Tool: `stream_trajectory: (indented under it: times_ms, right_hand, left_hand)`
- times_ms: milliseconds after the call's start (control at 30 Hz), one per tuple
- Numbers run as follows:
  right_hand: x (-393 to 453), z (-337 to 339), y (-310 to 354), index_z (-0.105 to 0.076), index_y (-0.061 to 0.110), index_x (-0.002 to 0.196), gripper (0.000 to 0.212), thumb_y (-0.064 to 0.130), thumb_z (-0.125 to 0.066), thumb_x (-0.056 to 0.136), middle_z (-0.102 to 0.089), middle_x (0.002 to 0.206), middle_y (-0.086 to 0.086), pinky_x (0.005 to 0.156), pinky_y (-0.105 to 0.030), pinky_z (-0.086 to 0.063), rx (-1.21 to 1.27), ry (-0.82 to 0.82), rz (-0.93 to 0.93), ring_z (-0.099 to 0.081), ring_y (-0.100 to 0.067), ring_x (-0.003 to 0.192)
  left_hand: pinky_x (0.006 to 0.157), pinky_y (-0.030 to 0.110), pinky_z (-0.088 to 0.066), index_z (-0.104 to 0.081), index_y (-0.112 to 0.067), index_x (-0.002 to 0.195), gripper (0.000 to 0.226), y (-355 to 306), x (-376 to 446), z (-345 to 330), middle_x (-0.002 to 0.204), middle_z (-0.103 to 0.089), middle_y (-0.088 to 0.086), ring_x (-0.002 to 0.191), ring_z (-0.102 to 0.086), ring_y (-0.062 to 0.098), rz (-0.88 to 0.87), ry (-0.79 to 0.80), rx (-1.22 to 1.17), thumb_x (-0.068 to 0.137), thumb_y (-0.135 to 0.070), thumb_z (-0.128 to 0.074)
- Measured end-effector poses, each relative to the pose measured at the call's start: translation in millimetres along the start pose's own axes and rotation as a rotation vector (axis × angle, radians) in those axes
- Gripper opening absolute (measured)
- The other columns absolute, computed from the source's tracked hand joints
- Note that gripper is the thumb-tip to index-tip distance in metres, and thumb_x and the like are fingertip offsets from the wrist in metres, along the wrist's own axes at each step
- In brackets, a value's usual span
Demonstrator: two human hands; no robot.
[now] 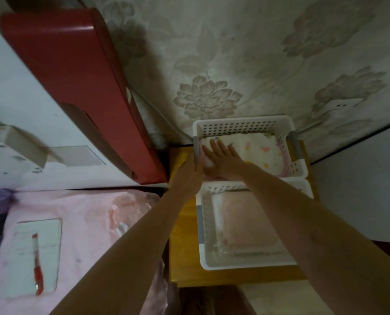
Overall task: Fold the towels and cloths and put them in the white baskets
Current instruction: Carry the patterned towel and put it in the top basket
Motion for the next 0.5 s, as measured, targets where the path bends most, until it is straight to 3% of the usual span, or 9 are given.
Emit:
stream_trajectory:
  times_ms: [33,67,133,167,333,433,500]
  right_hand:
    - [1,-2,0,0.016,0.026,0.153,0.089,0.067,-0.035,0.092,0.023,0.159,-0.007,0.117,-0.048,0.011,-0.021,-0.01,-0.002,0.021,-0.026,0.147]
    - [4,-4,0,0.017,0.026,0.152,0.093,0.07,-0.036,0.09,0.023,0.159,-0.007,0.117,-0.048,0.012,-0.048,-0.027,-0.011,0.021,-0.026,0.147]
    - [9,-8,1,0.018,0.026,0.152,0.1,0.075,-0.039,0.085,0.023,0.159,-0.008,0.116,-0.049,0.012,-0.092,-0.076,-0.053,0.022,-0.026,0.147]
    - [12,-10,1,0.02,0.026,0.151,0.102,0.077,-0.039,0.084,0.024,0.159,-0.008,0.116,-0.049,0.013,-0.096,-0.092,-0.079,0.022,-0.026,0.147]
    - [11,-10,8,0.019,0.027,0.151,0.103,0.074,-0.044,0.084,0.023,0.16,-0.008,0.116,-0.051,0.012,-0.044,-0.031,-0.122,0.022,-0.026,0.147]
    - [-15,1,12,0.006,0.026,0.155,0.092,0.066,-0.044,0.089,0.018,0.161,-0.008,0.119,-0.049,0.009,0.105,0.006,-0.135,0.016,-0.025,0.148]
    - [-50,15,10,-0.001,0.025,0.156,0.08,0.059,-0.042,0.095,0.013,0.162,-0.007,0.12,-0.046,0.006,0.21,-0.036,-0.156,0.011,-0.023,0.149]
  left_hand:
    - [0.06,0.032,-0.051,-0.045,0.013,0.134,0.052,4,3,-1,0.122,-0.052,0.037,0.083,-0.065,0.038,-0.065,-0.015,0.114,0.095,-0.011,-0.021]
    - [0.064,0.033,-0.052,-0.043,0.012,0.136,0.055,4,5,-2,0.123,-0.053,0.036,0.087,-0.065,0.038,-0.13,-0.062,0.261,0.096,-0.014,-0.017]
    - [0.094,0.036,-0.046,-0.035,-0.002,0.146,0.054,-5,4,-5,0.14,-0.047,0.023,0.119,-0.054,0.035,-0.197,-0.093,0.419,0.103,-0.028,-0.014]
    - [0.103,0.035,-0.039,-0.033,-0.008,0.149,0.052,-1,6,-6,0.146,-0.043,0.017,0.129,-0.047,0.031,-0.128,-0.064,0.345,0.105,-0.033,-0.019]
    - [0.095,0.032,-0.039,-0.003,-0.002,0.152,0.052,3,6,0,0.157,-0.015,0.023,0.126,-0.045,0.03,-0.013,0.011,0.395,0.106,-0.015,-0.021]
    - [0.1,0.038,-0.04,-0.026,-0.011,0.15,0.048,-17,-10,16,0.143,-0.044,0.017,0.123,-0.05,0.032,-0.006,0.0,0.233,0.105,-0.028,-0.031]
    - [0.093,0.04,-0.047,-0.038,-0.006,0.14,0.042,-37,-20,23,0.127,-0.057,0.017,0.11,-0.058,0.03,-0.059,0.06,0.31,0.105,-0.028,-0.035]
Point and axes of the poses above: each hand's wrist, its own x-axis towards the middle knuckle, its own z-axis out of the back of the hand, y = z × x, the point moved 6 cm from there along x, towards the middle knuckle
